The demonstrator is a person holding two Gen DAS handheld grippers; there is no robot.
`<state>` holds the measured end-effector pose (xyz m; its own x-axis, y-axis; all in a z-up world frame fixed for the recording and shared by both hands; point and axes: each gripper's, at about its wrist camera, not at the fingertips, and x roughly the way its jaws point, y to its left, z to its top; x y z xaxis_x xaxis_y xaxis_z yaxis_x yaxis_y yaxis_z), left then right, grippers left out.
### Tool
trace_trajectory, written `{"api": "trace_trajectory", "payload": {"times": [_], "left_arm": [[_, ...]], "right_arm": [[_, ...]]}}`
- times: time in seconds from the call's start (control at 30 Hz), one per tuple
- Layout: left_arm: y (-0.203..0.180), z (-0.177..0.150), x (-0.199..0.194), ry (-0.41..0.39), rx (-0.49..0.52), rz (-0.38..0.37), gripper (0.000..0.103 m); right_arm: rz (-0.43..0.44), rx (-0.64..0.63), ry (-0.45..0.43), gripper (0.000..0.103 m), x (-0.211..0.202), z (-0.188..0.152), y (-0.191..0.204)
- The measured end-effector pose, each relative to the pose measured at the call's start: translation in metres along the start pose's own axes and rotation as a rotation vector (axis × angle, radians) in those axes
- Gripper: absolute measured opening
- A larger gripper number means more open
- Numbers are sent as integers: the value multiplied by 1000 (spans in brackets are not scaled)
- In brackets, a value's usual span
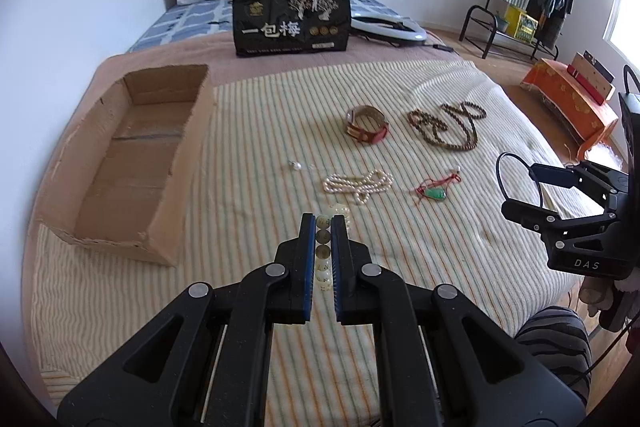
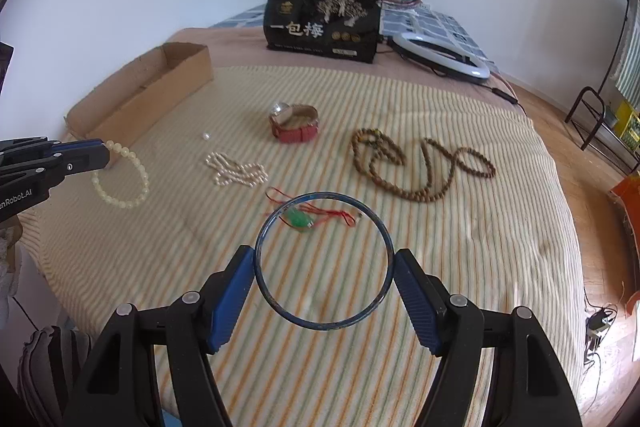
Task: Organize jewelry
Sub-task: 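Carry the bracelet and bangle into the cardboard box and release both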
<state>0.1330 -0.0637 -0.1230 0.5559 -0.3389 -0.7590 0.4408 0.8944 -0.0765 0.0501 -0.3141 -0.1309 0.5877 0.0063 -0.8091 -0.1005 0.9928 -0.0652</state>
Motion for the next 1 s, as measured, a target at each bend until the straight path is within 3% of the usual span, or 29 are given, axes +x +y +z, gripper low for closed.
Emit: {"api": "trace_trajectory", "payload": {"times": [0.47, 1.0], "left_arm": [[69, 19, -38, -90, -81, 57, 5], [163, 24, -40, -123, -194, 139, 5]], "right_arm": [[73, -45, -64, 73, -9, 58, 51], [149, -133, -106, 73, 28, 140, 130]]}}
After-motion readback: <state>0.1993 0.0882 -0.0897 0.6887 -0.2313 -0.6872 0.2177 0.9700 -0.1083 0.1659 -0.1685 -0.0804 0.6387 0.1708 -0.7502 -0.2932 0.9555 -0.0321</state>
